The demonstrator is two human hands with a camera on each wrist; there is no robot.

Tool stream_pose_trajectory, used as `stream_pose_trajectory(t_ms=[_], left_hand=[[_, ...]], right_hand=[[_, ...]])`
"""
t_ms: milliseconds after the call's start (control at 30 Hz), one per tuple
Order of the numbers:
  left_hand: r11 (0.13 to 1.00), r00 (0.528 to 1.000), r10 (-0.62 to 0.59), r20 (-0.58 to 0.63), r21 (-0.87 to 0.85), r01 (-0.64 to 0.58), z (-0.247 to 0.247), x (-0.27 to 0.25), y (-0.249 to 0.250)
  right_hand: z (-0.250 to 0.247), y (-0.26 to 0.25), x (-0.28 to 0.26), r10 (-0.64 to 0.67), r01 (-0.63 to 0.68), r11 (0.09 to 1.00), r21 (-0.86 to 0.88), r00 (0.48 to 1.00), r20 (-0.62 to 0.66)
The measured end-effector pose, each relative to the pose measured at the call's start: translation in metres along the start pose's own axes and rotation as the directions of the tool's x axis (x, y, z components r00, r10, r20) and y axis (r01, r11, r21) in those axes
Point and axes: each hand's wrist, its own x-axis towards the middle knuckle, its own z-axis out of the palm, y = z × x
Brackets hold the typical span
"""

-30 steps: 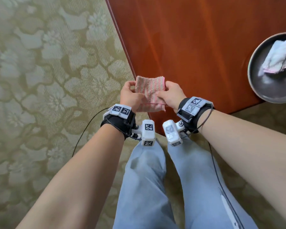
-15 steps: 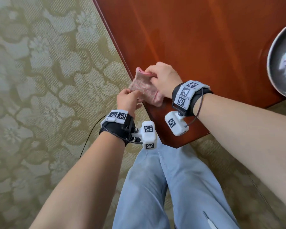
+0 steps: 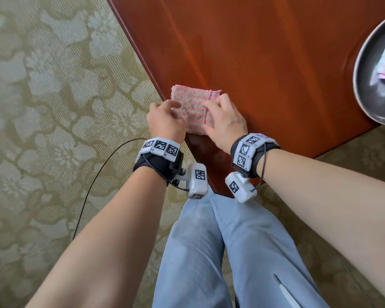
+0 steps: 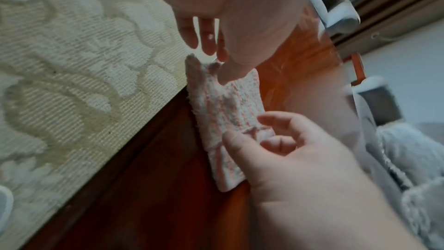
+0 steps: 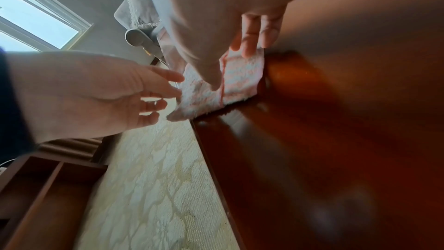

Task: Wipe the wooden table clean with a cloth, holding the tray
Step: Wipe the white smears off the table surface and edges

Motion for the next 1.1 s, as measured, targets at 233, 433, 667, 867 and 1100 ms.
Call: stream_pose_trajectory(t_ms=[233,433,667,867,1100], left_hand=[[0.962,0.967,0.24,0.082,0.115,-0.249,0.008,-0.006,-0.007],[0.95,0.957,0.275,0.092,0.126,-0.285,0.01,-0.007,-0.007],[0.947,0.961,0.265,0.082,0.163,-0.276,0.009,0.001,0.004],[0.948,0.964,0.259,0.067,0.172,-0.267,0.012,0.018,0.021],[0.95,0.97,0.239,0.046,0.195,-0.243,0.015,0.041,0.049]], right_hand=[[0.012,-0.008,0.0,0.012,-0.01,0.999,-0.054,0.999,0.049],[0.011,-0.006,0.002,-0.007,0.011,0.997,-0.07,0.999,0.052],[0.005,-0.003,0.017,-0.021,0.025,0.994,-0.103,0.999,0.039],[-0.01,0.0,0.041,-0.009,0.016,0.993,-0.12,0.998,0.057],[-0.027,0.009,0.075,-0.019,0.03,0.989,-0.147,0.997,0.077]])
